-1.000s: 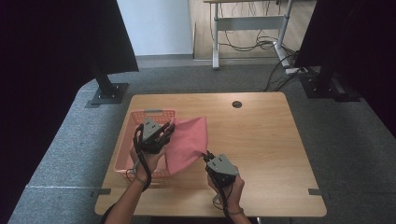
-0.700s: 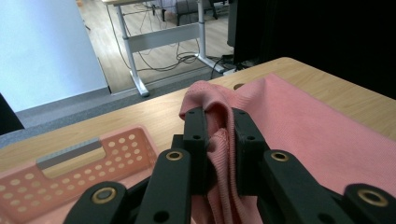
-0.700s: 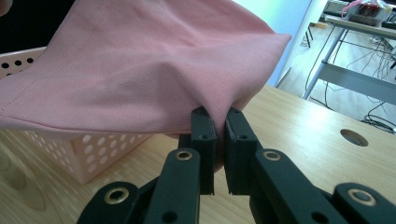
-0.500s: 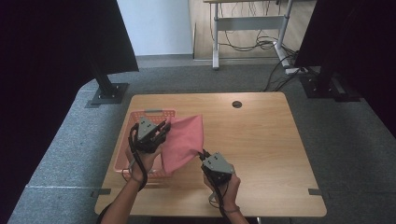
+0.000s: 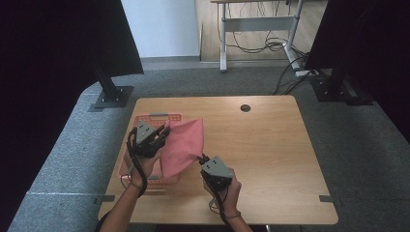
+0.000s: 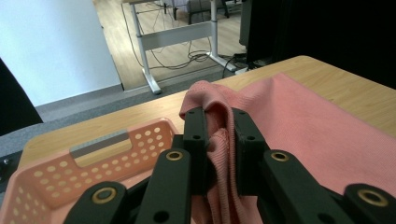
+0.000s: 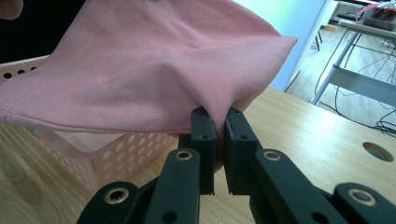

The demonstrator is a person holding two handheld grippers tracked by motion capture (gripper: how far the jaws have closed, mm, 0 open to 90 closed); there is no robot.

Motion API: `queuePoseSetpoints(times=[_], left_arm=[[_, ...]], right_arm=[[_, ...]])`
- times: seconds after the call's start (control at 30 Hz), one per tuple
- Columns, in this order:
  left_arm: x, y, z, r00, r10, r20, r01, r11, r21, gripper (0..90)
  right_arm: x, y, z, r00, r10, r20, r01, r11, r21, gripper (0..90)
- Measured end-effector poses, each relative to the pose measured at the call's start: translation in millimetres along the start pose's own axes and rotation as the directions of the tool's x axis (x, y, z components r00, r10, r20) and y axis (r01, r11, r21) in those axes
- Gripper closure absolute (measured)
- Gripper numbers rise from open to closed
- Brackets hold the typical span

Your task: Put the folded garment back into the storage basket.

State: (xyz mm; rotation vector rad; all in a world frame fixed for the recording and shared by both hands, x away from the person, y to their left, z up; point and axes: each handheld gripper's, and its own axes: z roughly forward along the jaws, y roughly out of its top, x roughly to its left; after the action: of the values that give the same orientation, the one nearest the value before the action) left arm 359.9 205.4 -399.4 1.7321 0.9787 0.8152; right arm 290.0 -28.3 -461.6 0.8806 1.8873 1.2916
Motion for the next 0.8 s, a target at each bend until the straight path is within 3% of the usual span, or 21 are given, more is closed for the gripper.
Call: queuePoseSetpoints(times=[0.8], left_arm=[[20.9, -9.6, -2.1, 0.9989, -0.023, -0.041, 0.024, 0.9995, 0.022, 78.1]], right_arm=[[17.0, 10.6, 18.0, 0.9994, -0.024, -0.024, 0.024, 1.000, 0.010, 84.0]])
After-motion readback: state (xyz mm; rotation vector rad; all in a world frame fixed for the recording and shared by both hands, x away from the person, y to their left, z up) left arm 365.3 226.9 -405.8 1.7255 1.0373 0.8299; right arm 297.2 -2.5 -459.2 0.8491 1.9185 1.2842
